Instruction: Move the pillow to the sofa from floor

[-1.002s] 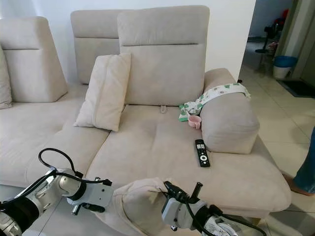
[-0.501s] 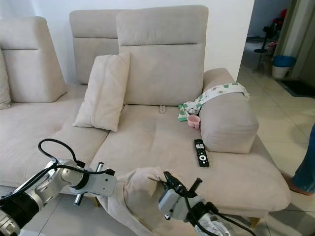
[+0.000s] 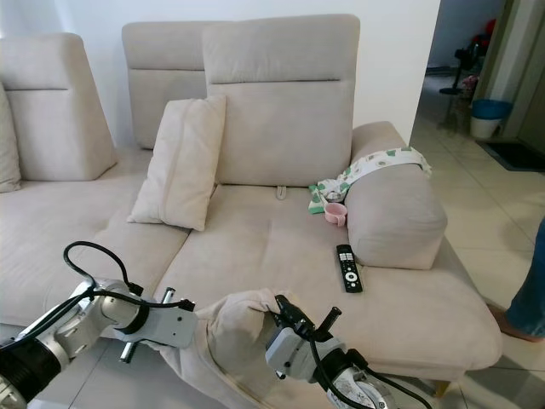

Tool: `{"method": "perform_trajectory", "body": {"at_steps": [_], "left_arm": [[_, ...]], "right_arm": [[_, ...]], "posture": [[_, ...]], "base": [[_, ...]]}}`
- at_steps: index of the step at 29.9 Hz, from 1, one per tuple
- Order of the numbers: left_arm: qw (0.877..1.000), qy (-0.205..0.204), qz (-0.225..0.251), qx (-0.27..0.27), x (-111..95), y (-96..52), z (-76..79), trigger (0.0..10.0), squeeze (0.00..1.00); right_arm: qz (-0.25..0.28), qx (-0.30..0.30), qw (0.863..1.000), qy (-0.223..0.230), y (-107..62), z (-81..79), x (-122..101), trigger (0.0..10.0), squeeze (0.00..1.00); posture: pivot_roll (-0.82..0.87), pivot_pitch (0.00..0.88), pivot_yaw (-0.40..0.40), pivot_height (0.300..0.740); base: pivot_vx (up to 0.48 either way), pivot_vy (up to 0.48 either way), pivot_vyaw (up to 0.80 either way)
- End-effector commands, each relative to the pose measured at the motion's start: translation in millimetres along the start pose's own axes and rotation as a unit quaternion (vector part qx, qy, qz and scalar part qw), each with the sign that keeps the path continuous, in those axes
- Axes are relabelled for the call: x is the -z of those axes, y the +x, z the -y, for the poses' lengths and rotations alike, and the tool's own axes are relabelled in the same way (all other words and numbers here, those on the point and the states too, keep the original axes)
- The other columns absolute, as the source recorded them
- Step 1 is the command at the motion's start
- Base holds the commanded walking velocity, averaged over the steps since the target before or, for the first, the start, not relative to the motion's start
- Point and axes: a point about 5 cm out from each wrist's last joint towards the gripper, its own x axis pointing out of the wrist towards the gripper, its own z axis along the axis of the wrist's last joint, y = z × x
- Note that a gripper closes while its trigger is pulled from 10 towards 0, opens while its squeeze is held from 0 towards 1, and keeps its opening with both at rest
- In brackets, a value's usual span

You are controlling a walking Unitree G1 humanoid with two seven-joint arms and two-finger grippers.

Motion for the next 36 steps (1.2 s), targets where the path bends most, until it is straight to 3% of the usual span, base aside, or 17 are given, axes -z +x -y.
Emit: {"method": "perform_trajectory", "body": {"at_steps": [1,36], "left_arm": [[1.000,0.016,0.001,-0.020,-7,-1.0,-7.9,10.0,0.00],[0.998,0.024,0.013,-0.054,-17,1.8,-20.6,10.0,0.00]], "right_arm": [[0.057,0.021,0.998,-0.001,7.7,4.3,-18,10.0,0.00],[0.048,0.037,0.998,-0.006,5.7,13.1,-16,10.0,0.00]], "posture": [[-0.13,0.000,0.042,0.580],[-0.15,0.000,0.027,0.720]], "base": [[0.000,0.000,0.00],[0.000,0.000,0.00]]}}
